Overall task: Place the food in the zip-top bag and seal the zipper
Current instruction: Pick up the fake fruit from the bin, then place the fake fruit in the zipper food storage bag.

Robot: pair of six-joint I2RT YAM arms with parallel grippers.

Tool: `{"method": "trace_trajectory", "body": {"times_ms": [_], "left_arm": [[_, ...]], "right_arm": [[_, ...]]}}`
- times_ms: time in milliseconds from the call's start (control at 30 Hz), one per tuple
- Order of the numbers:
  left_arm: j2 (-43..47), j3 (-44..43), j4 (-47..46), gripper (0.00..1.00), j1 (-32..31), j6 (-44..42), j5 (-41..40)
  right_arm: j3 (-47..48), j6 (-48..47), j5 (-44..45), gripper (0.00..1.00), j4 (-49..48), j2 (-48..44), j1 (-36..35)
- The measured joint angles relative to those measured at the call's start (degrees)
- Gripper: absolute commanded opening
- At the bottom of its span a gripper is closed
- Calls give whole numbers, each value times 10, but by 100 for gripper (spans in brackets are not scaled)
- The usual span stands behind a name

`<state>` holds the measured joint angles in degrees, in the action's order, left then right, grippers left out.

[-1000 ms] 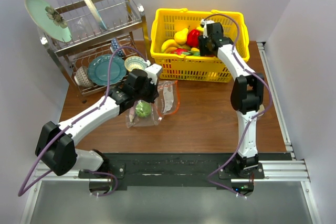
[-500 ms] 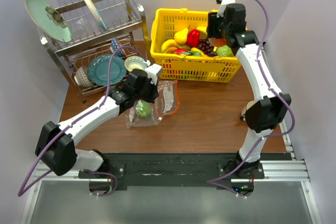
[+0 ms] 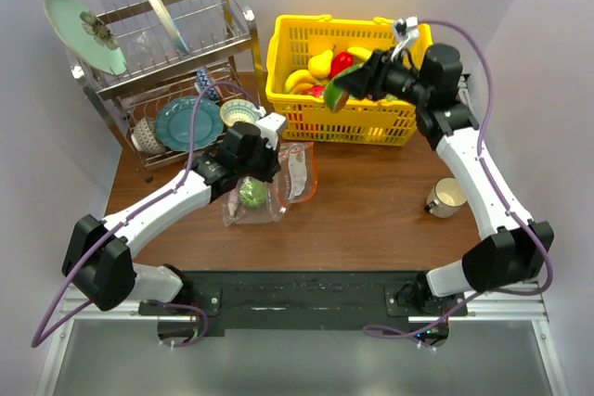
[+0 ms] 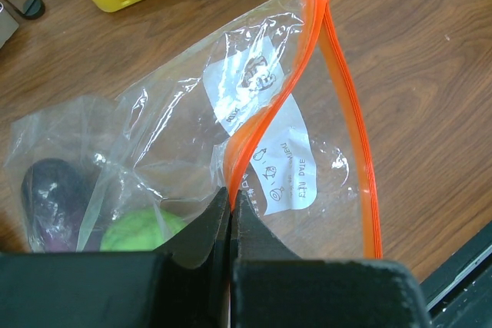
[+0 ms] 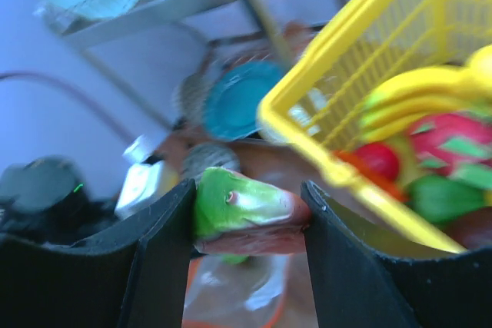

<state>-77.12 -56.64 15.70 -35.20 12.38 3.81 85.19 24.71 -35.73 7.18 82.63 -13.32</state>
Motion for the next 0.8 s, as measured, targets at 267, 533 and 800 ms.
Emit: {"method": "trace_trajectory", "body": {"times_ms": [267,533,800], "left_arm": [[2,-11,20,0,0,3,5],[5,-80,68,0,0,5,5],[11,-113,99,0,0,4,4]], "right_arm": [[-188,145,-149,34,-207,-25,-62],[-303,155,-179,34,-299,-105,-119],[-370,129,-136,33,-386,-117,-144]]}}
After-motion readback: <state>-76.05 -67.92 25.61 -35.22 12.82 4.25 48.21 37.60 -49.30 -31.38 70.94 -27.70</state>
